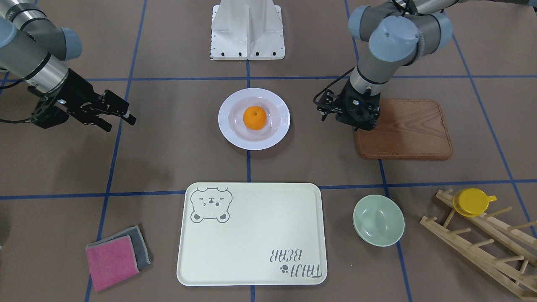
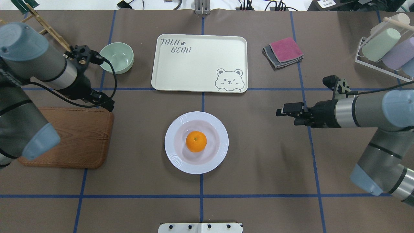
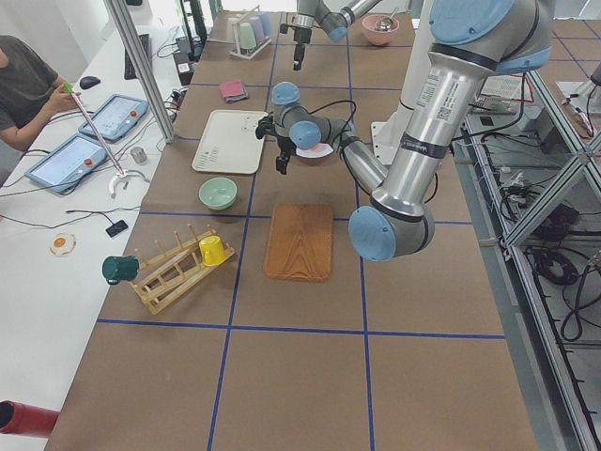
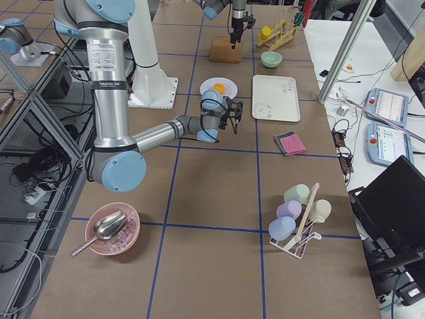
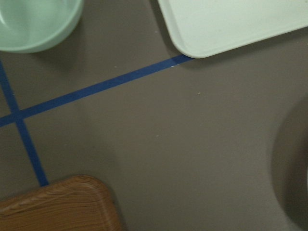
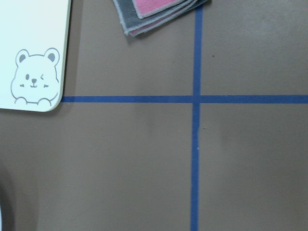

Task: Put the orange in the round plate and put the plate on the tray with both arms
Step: 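Move the right gripper to the plate rim nearest the robot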

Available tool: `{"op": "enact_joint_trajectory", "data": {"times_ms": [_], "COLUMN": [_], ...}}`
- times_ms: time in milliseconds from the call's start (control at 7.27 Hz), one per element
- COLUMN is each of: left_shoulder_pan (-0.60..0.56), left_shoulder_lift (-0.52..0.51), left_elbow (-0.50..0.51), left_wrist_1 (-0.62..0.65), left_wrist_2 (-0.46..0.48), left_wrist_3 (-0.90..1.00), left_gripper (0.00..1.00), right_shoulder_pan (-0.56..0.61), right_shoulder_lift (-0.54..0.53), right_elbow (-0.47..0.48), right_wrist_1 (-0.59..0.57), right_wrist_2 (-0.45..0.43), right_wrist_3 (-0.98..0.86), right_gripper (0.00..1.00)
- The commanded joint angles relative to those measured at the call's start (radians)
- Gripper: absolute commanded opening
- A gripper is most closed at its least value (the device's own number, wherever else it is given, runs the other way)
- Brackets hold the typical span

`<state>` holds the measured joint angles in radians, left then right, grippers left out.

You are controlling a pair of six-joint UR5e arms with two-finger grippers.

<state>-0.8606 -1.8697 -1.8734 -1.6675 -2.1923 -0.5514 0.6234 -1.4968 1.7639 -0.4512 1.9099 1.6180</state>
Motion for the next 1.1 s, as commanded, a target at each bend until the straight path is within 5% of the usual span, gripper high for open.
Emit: {"op": "enact_joint_trajectory", "data": {"times_ms": [0,275,825,962], "left_shoulder_pan": [-0.048,-0.046,-0.043,-0.044], "left_shoulder_lift": [0.034,0.035,0.035,0.035], "left_elbow": [-0.004,0.000,0.003,0.003], "left_wrist_1": [0.000,0.002,0.002,0.002], "left_wrist_2": [-0.035,-0.035,-0.034,-0.034], "left_wrist_3": [0.070,0.070,0.070,0.070], "left_gripper": [0.99,0.99,0.99,0.99], "right_shoulder_pan": [-0.190,-0.322,-0.390,-0.393], "right_shoulder_lift": [0.035,0.111,0.191,0.204], "right_elbow": [-0.024,-0.116,-0.194,-0.208], "right_wrist_1": [0.141,0.230,0.229,0.229], "right_wrist_2": [-0.260,-0.452,-0.560,-0.586], "right_wrist_3": [0.146,0.181,0.181,0.181], "right_gripper": [0.99,0.98,0.97,0.89]}}
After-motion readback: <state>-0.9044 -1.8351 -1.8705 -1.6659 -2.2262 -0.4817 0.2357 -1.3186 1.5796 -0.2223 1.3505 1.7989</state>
